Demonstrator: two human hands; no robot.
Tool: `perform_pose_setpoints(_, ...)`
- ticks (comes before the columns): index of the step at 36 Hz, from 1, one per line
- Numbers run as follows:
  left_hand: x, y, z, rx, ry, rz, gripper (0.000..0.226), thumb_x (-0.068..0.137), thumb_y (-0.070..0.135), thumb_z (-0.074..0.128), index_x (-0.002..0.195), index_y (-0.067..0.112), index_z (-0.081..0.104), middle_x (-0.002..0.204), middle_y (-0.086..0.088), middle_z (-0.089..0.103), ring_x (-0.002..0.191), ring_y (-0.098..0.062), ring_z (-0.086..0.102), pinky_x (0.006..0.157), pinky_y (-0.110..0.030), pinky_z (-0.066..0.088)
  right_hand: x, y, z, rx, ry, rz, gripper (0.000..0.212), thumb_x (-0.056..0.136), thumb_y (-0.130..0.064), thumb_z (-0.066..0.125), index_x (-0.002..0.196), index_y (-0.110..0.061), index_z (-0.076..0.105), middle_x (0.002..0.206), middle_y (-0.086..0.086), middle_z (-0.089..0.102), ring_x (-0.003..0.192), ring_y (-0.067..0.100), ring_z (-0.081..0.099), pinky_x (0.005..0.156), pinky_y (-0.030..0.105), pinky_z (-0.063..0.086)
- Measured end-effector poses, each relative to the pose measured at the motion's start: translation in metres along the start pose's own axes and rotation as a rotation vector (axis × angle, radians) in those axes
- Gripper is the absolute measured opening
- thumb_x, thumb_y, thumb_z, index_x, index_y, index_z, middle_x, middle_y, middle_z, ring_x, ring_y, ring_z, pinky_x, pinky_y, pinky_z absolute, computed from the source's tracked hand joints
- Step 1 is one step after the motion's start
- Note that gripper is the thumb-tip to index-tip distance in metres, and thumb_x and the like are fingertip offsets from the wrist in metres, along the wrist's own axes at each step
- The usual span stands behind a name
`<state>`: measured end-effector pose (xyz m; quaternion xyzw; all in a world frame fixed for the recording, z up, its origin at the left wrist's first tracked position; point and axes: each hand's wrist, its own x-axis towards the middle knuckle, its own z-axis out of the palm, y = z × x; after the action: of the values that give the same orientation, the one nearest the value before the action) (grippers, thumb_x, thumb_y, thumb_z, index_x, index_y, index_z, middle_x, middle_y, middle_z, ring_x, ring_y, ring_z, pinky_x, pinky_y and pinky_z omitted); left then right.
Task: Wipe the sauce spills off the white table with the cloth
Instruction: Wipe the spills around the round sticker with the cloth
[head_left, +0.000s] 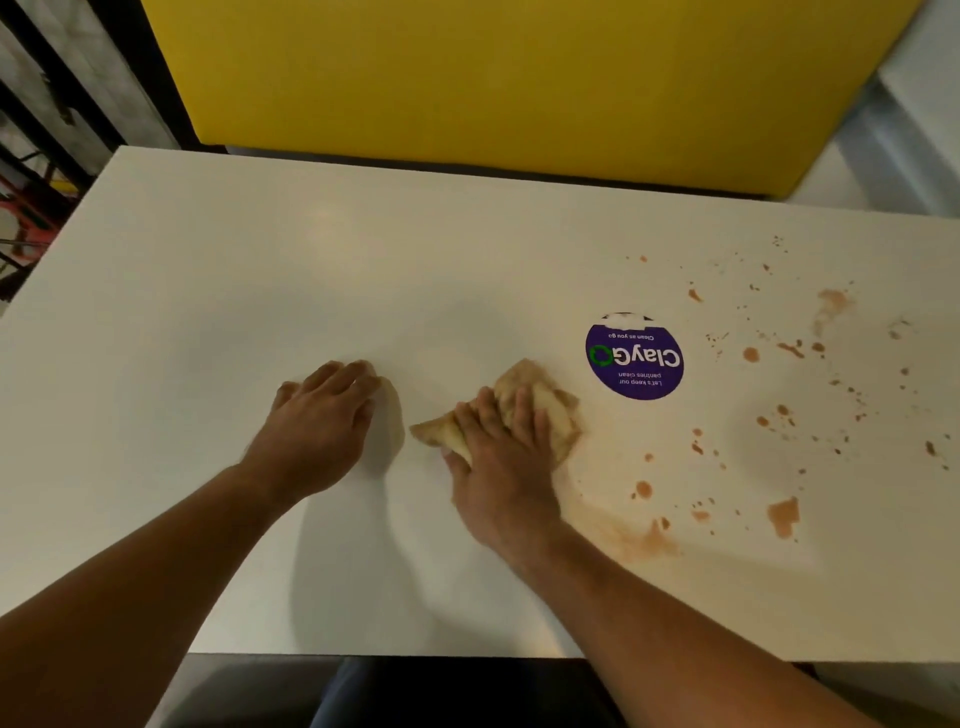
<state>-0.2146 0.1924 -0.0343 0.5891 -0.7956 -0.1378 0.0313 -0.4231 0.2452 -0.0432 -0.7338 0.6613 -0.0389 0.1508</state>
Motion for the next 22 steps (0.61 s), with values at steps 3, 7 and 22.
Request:
perform_pose_setpoints(3, -0.003, -0.005, -0.002, -0.007, 0.007, 0.001, 0.055, 0.095, 0.041, 0.021, 0.136, 0.021, 0.052, 0.148, 0.002, 0.046, 0.137, -0.022, 0.038, 0.101, -0.053, 0.040, -0.008, -0.019, 0.002, -0.041, -0.074, -0.163, 0.059, 0.096, -0.048, 0.024, 0.150, -0.026, 0.026, 0.162, -0.002, 0.011, 0.146, 0.032, -0.017, 0.115, 0.049, -0.017)
perform_pose_setpoints(7, -0.005, -0.006, -0.002, -0.015, 0.004, -0.010, 0.054, 0.097, 0.040, 0.022, 0.139, 0.021, 0.049, 0.149, 0.002, 0.044, 0.139, -0.021, 0.036, 0.103, -0.053, 0.038, -0.029, -0.022, 0.002, -0.086, -0.151, -0.422, 0.054, 0.099, -0.046, 0.030, 0.150, -0.026, 0.027, 0.162, -0.002, 0.010, 0.146, 0.031, -0.019, 0.114, 0.049, -0.019)
perform_pose_setpoints(22, 0.004, 0.040, 0.016, -0.016, 0.022, 0.009, 0.043, 0.097, 0.036, 0.027, 0.130, 0.024, 0.052, 0.144, 0.002, 0.046, 0.134, -0.024, 0.036, 0.098, -0.056, 0.036, -0.023, 0.110, -0.033, -0.219, -0.151, -0.364, 0.069, 0.086, -0.053, 0.014, 0.148, -0.030, 0.033, 0.158, -0.014, 0.015, 0.146, 0.020, -0.015, 0.115, 0.049, -0.007)
